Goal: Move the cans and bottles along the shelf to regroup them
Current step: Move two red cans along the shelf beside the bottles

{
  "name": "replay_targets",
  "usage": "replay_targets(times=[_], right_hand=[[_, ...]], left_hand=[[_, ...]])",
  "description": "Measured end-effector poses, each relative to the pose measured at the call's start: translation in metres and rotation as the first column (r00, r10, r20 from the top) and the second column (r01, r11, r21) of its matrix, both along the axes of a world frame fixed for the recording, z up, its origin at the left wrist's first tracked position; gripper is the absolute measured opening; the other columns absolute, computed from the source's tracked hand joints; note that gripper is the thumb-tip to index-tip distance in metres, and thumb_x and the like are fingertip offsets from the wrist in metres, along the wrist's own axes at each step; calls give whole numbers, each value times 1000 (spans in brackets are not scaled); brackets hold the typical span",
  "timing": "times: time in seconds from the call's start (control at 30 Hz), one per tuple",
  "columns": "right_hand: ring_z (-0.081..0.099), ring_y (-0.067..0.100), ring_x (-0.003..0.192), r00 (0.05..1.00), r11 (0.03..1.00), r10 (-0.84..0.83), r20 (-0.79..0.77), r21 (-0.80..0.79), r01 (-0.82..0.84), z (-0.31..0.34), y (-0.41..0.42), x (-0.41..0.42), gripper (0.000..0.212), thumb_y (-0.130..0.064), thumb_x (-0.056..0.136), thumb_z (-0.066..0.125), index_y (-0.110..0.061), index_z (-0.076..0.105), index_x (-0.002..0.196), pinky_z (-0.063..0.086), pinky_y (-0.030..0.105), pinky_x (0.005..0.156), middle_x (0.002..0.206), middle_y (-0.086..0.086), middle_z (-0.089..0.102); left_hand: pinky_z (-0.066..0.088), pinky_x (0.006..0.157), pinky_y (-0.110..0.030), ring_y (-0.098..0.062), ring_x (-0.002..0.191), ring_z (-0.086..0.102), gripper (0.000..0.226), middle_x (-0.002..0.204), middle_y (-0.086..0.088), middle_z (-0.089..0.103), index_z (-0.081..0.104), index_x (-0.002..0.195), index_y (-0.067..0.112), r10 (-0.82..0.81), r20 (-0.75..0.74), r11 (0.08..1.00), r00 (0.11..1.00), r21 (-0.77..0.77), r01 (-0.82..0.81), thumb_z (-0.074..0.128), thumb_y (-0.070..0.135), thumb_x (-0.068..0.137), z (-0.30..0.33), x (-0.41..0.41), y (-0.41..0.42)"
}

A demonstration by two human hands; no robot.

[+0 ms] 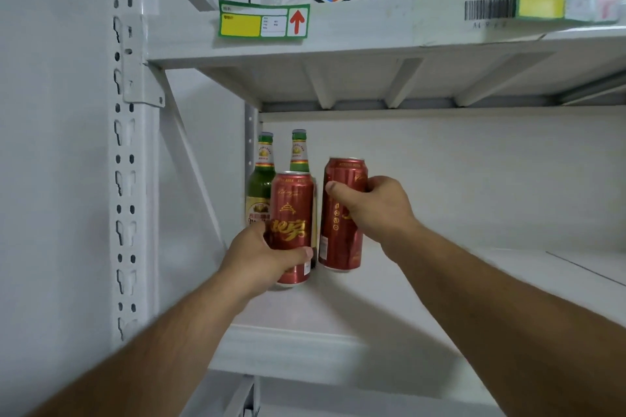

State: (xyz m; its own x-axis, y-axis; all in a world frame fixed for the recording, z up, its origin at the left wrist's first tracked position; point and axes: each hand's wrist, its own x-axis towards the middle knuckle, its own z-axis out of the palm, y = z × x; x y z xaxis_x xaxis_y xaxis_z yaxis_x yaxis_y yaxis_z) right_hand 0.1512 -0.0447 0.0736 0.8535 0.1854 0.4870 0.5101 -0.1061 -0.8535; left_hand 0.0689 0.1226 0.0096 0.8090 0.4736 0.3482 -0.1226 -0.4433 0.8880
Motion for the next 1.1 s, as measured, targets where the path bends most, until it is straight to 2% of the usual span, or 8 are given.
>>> replay_targets(times=[0.2,0.37,0.5,0.63,0.73,0.87,0.97,1.1], right_hand=[[72,17,79,994,993,-109,28,41,108,6,-64,-5,33,-46,78,80,-19,67,92,58,32,70,87,1,73],[71,16,82,985,985,-167,37,48,165,11,-130,-12,39,-45,81,79,-17,65,103,55,31,70,91,0,72],[71,16,82,977,977,-208,47,60,205,15,-192,-22,39,-44,81,79,-17,65,105,56,31,69,92,0,72],[73,16,81,959,961,-275,67,59,272,18,-262,-29,35,-47,79,80,-20,66,98,59,34,73,89,0,73],[72,15,82,948,951,-309,74,51,306,20,-315,-34,34,-48,79,79,-24,64,96,60,36,76,89,-2,73],[71,13,79,931,935,-353,87,43,351,20,-385,-44,28,-46,81,79,-29,57,84,56,32,70,88,-2,72],[72,15,81,918,922,-388,86,41,386,18,-434,-49,28,-46,80,79,-28,59,87,59,35,74,90,-1,72],[72,14,79,902,906,-423,90,20,423,16,-489,-52,27,-46,81,78,-27,61,89,53,28,61,90,-1,73]], left_hand=[[55,97,-40,-17,109,68,66,116,8,72,63,129,28,-127,-12,992,992,-13,127,95,32,71,0,13,-45],[53,90,-35,-13,100,67,56,107,8,70,62,120,28,-214,-8,977,977,2,214,93,31,74,6,23,-102],[54,94,-39,-16,101,67,54,105,9,69,60,117,29,-264,-8,964,964,33,264,92,32,74,11,31,-160],[54,76,-30,-13,93,71,49,105,5,75,68,114,24,-322,14,946,947,49,321,94,28,72,16,39,-230],[58,80,-34,-16,95,74,54,106,4,76,69,116,23,-376,5,925,927,60,375,96,29,69,15,47,-284],[57,79,-34,-16,99,71,61,110,6,73,66,121,25,-431,0,900,902,76,430,96,35,68,13,53,-356],[59,87,-39,-17,99,72,62,110,5,74,67,121,26,-460,-1,885,888,80,458,96,37,67,11,58,-404],[58,86,-38,-17,97,72,57,107,5,75,67,119,24,-500,6,864,866,71,498,95,33,70,9,62,-463]])
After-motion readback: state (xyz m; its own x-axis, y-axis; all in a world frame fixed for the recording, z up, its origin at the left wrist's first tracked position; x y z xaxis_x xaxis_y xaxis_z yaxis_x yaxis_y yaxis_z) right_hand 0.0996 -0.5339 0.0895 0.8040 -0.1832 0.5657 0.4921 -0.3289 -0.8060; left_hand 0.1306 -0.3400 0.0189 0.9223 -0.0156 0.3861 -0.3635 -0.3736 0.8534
